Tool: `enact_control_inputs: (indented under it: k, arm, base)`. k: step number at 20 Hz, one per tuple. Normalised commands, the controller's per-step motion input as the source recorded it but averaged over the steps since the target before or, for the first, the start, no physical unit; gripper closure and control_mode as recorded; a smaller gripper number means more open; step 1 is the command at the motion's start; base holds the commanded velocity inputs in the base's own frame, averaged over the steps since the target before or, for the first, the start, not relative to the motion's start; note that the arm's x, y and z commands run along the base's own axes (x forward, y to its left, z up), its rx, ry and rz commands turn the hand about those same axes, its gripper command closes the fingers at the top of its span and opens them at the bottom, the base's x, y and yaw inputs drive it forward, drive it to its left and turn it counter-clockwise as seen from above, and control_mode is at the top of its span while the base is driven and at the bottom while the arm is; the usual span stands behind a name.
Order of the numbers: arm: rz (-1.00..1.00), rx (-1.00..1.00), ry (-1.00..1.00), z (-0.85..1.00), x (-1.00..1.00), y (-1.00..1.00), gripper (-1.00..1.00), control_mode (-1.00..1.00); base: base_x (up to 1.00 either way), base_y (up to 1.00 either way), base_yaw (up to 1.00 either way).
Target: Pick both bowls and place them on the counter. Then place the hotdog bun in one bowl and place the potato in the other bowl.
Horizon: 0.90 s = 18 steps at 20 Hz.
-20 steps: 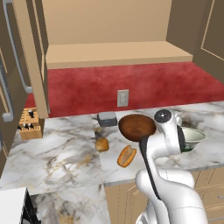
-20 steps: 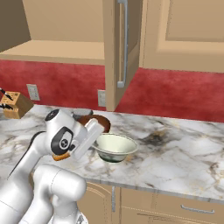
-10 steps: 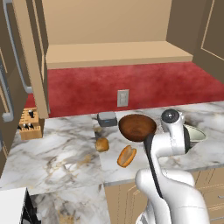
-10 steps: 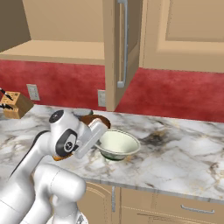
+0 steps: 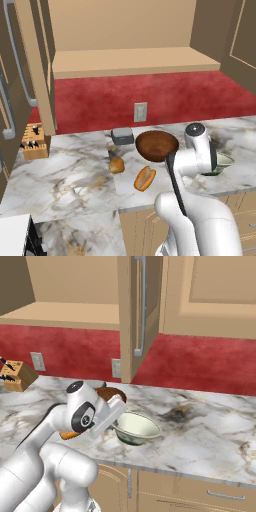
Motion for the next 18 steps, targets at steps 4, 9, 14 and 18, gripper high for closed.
enact_control_inputs:
  k: [4, 9, 14, 18]
  arm:
    - [-0.03, 0.00, 0.00, -0.81, 0.10, 0.00, 1.00, -1.00]
    - [-0.01, 0.00, -0.13, -0.73, 0.05, 0.00, 1.00, -1.00]
    - [-0.01, 0.00, -0.22, -0.80, 0.02, 0.04, 1.00, -1.00]
    - [0.00, 0.00, -0.18, -0.76, 0.02, 0.04, 1.00, -1.00]
  base:
    - [0.00, 0.00, 0.00]
    - [0.00, 0.00, 0.00]
    - [0.00, 0.00, 0.00]
    - [0.00, 0.00, 0.00]
